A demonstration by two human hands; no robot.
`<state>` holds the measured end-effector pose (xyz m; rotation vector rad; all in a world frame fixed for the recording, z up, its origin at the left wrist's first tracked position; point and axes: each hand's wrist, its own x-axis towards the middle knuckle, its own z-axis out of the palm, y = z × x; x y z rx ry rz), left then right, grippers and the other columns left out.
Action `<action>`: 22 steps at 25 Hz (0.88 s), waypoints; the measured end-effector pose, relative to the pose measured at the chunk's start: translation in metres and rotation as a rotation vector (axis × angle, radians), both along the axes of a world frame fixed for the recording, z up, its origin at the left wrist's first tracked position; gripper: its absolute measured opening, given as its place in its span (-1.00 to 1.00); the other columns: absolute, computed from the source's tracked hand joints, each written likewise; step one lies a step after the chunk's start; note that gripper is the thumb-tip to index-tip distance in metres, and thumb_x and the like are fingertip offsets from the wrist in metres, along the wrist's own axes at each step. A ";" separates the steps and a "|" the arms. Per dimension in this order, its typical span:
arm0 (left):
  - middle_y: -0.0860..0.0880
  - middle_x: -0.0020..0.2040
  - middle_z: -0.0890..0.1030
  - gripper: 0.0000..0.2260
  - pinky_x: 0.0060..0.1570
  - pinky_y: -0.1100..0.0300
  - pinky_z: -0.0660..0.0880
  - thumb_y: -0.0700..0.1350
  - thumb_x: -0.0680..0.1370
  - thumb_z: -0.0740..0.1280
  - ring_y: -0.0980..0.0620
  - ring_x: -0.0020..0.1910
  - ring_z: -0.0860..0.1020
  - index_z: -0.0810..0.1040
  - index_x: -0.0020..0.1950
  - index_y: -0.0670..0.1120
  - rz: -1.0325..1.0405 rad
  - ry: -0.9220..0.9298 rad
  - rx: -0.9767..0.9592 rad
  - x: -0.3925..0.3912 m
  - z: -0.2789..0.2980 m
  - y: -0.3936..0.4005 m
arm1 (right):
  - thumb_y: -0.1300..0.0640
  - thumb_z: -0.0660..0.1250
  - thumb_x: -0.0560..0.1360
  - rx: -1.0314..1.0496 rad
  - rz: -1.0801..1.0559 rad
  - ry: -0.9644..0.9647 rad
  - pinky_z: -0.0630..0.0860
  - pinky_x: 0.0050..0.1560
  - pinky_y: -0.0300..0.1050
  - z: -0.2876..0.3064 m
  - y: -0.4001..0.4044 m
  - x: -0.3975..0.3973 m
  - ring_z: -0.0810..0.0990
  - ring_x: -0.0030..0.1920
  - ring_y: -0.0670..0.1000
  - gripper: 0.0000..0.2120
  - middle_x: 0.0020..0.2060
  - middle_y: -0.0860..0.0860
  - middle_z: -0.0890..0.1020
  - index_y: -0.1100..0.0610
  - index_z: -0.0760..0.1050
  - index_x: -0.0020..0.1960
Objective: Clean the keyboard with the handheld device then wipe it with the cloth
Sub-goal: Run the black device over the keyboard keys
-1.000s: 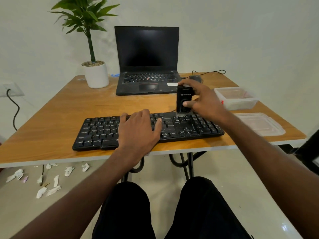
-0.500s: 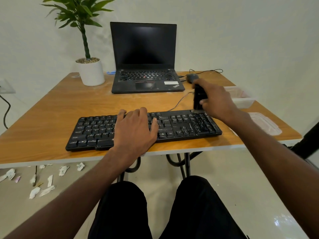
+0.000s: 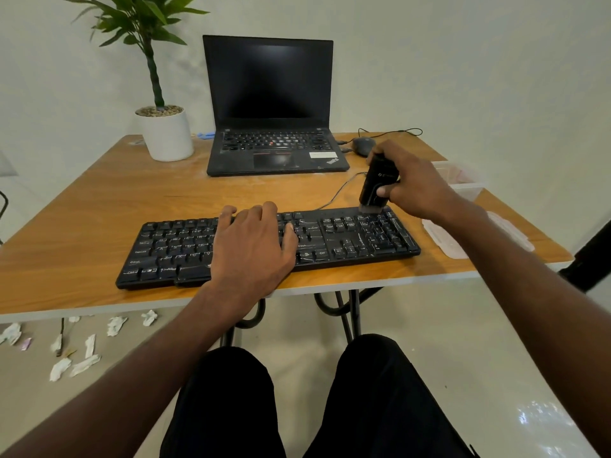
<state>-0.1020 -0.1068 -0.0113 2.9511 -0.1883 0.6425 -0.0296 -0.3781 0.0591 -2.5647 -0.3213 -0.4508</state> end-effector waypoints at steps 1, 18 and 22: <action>-0.08 0.01 0.67 -0.62 0.50 -0.15 0.27 0.16 0.70 0.06 -0.08 0.04 0.62 0.48 0.20 -0.10 -0.001 -0.004 -0.002 -0.001 0.000 0.000 | 0.35 0.44 0.48 -0.070 -0.038 0.000 0.60 0.08 0.12 -0.001 0.000 -0.001 0.59 0.23 0.22 -0.43 0.23 0.15 0.61 -0.06 0.37 0.37; -0.08 0.02 0.67 -0.66 0.50 -0.15 0.26 0.12 0.69 0.08 -0.08 0.05 0.62 0.47 0.20 -0.09 -0.006 -0.006 -0.029 -0.003 0.001 -0.001 | 0.26 0.44 0.48 -0.400 -0.286 -0.058 0.55 -0.09 0.16 0.007 -0.002 -0.008 0.55 0.18 0.28 -0.40 0.16 0.16 0.59 -0.09 0.31 0.41; -0.08 0.03 0.67 -0.66 0.51 -0.15 0.25 0.12 0.69 0.07 -0.08 0.06 0.62 0.46 0.21 -0.09 -0.009 -0.006 -0.026 -0.002 0.001 -0.001 | 0.27 0.46 0.48 -0.278 -0.158 -0.021 0.61 0.03 0.24 0.008 0.003 -0.004 0.56 0.21 0.27 -0.40 0.21 0.15 0.59 -0.08 0.33 0.40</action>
